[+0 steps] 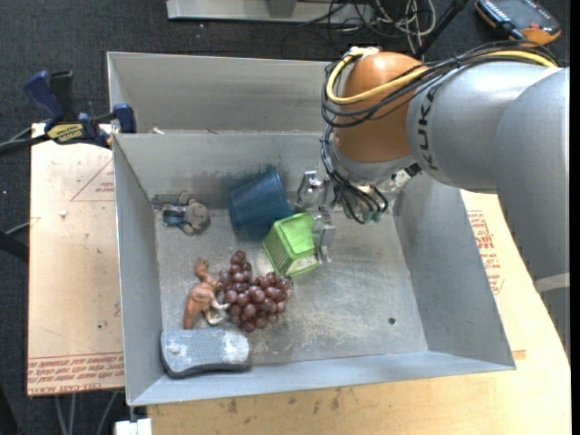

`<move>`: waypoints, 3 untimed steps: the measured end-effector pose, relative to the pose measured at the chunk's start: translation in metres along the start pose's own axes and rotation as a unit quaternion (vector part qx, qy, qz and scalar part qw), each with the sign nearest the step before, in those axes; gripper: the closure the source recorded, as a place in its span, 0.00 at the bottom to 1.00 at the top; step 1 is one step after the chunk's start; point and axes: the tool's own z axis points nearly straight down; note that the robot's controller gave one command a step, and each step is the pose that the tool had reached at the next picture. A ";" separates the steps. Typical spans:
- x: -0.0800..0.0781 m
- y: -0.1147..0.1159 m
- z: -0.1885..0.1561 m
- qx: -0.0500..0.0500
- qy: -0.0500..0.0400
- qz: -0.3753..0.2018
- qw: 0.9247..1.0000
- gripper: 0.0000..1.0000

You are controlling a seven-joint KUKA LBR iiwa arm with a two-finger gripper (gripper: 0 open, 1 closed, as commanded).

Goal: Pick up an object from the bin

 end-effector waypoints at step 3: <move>0.000 0.000 0.000 0.000 0.000 0.000 1.000 1.00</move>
Offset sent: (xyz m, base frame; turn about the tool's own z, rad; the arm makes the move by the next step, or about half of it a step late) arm 0.0000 0.0000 0.0000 0.0000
